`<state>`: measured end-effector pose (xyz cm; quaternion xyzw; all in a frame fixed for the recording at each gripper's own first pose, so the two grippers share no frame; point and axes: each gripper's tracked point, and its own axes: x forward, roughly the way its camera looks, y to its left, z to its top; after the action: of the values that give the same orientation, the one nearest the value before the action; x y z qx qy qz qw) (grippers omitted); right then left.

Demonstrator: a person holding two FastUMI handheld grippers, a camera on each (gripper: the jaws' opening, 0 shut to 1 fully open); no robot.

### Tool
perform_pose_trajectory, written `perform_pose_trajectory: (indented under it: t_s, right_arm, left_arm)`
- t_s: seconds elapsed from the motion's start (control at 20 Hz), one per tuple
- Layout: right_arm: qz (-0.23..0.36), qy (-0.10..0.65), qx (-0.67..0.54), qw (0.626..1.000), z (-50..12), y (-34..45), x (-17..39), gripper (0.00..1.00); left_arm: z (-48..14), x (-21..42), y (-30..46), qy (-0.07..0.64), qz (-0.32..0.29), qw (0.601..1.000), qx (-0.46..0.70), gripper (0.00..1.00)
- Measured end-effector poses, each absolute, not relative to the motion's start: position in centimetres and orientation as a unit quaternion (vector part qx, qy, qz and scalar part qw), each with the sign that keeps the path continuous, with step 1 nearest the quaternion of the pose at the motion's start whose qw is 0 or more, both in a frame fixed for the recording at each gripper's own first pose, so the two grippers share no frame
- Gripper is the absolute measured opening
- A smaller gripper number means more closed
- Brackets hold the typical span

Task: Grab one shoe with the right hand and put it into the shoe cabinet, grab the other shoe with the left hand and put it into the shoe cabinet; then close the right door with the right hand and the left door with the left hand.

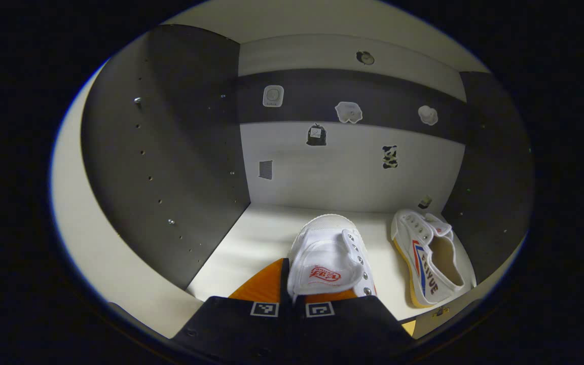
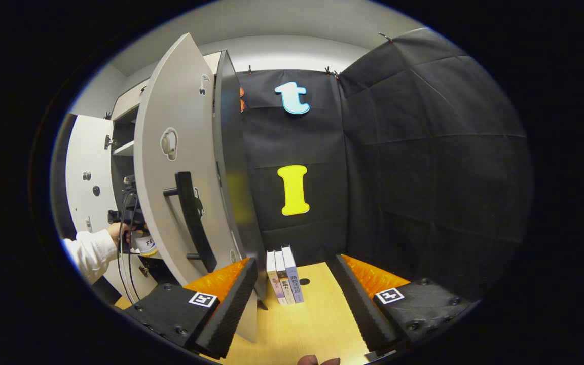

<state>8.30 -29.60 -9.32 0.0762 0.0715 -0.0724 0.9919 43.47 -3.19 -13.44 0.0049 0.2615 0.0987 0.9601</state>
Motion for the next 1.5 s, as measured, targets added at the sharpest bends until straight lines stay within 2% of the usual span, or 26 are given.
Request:
perform_pose_trajectory:
  t_s: [0.2, 0.25, 0.3, 0.45, 0.6, 0.65, 0.75, 0.8, 0.95, 1.0, 1.1, 1.2, 1.25, 1.5]
  right_arm:
    - [-0.086, 0.063, 0.073, 0.992, -9.4, -31.6, 9.5, 0.97]
    - [-0.090, 0.064, 0.073, 0.991, -9.6, -32.1, 9.7, 1.00]
    - [-0.094, 0.065, 0.073, 0.991, -9.9, -32.6, 9.9, 0.97]
    - [-0.101, 0.069, 0.081, 0.989, -10.4, -33.5, 10.4, 1.00]
    - [-0.101, 0.069, 0.086, 0.989, -10.6, -33.4, 10.7, 0.97]
    - [-0.100, 0.069, 0.086, 0.989, -10.6, -33.3, 10.6, 1.00]
    - [-0.099, 0.072, 0.088, 0.989, -10.7, -32.9, 10.4, 1.00]
    - [-0.098, 0.072, 0.090, 0.989, -10.6, -32.7, 10.2, 0.97]
    - [-0.097, 0.071, 0.088, 0.989, -10.2, -32.0, 9.4, 1.00]
    - [-0.097, 0.069, 0.089, 0.989, -9.9, -31.8, 9.2, 0.97]
    - [-0.095, 0.068, 0.093, 0.989, -9.5, -31.1, 8.8, 1.00]
    - [-0.091, 0.070, 0.094, 0.989, -9.3, -30.3, 8.4, 0.98]
    - [-0.089, 0.070, 0.091, 0.989, -9.0, -29.9, 8.3, 0.98]
    - [-0.068, 0.062, 0.089, 0.992, -7.3, -28.1, 8.9, 0.98]
  left_arm:
    - [-14.6, 46.7, -2.8, 0.281, 0.114, 0.952, 0.039, 0.05]
    - [-14.9, 47.6, -2.8, 0.284, 0.114, 0.951, 0.044, 0.05]
    - [-15.0, 48.2, -2.8, 0.284, 0.116, 0.951, 0.047, 0.05]
    - [-16.0, 49.3, -3.2, 0.295, 0.115, 0.947, 0.052, 0.05]
    - [-16.9, 49.4, -3.7, 0.313, 0.113, 0.941, 0.063, 0.06]
    - [-17.0, 49.5, -3.9, 0.313, 0.108, 0.941, 0.065, 0.08]
    - [-16.8, 49.0, -4.2, 0.319, 0.103, 0.939, 0.073, 0.18]
    - [-16.5, 48.8, -4.4, 0.318, 0.098, 0.940, 0.075, 0.19]
    - [-14.7, 47.4, -4.1, 0.293, 0.096, 0.947, 0.095, 0.52]
    - [-13.9, 46.9, -4.1, 0.279, 0.093, 0.951, 0.097, 0.69]
    - [-12.7, 45.5, -4.6, 0.253, 0.082, 0.960, 0.085, 0.85]
    - [-11.4, 43.7, -5.5, 0.233, 0.061, 0.968, 0.071, 0.95]
    - [-10.7, 42.8, -6.0, 0.223, 0.051, 0.971, 0.067, 0.96]
    - [-6.0, 37.2, -9.1, 0.172, 0.001, 0.983, 0.059, 0.97]
